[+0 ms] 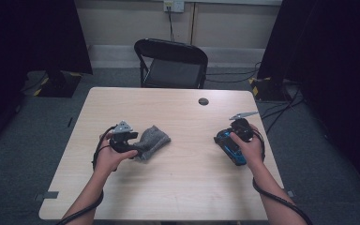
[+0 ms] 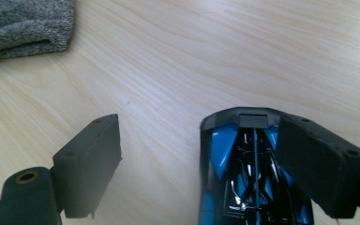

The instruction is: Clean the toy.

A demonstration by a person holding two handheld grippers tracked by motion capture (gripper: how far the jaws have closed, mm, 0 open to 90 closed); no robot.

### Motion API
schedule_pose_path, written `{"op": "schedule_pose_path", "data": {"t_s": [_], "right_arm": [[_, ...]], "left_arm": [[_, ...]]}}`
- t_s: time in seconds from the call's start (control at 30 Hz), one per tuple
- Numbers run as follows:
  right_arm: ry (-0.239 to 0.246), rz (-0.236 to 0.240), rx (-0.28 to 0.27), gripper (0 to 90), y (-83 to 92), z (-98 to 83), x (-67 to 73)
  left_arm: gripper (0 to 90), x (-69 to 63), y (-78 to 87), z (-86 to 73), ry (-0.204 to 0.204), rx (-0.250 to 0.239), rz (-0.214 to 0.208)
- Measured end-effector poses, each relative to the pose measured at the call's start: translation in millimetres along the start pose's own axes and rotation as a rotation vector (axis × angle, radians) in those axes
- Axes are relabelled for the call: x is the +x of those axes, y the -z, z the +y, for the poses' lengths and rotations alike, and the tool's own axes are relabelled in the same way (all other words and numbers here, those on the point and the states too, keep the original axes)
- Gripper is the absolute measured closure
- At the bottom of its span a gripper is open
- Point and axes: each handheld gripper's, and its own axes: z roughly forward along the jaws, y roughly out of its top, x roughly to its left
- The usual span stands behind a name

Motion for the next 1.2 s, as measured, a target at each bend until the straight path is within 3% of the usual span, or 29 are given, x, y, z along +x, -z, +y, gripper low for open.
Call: {"op": "schedule_pose_path", "data": {"t_s": [0.1,0.2,0.8,1.03,1.2], "right_arm": [[0.008,0.006,-0.005,14.3,2.2,-0.1,3.1],[0.011,0.012,-0.008,14.3,5.2,-0.2,6.6],[0.053,0.078,-0.040,14.4,7.1,-7.2,32.6],[0.108,0.097,-0.030,14.4,5.5,-8.6,47.0],[0.119,0.112,-0.032,14.4,4.6,-10.3,52.8]], "left_arm": [[15.8,-2.7,-0.2,2.8,0.020,0.000,-0.008],[15.7,-7.6,0.2,7.0,-0.007,-0.003,-0.020],[15.8,-30.6,-8.2,10.5,-0.058,0.021,-0.082],[16.0,-40.9,-14.5,8.1,-0.075,0.036,-0.114],[16.0,-47.1,-17.6,8.0,-0.085,0.039,-0.131]]}}
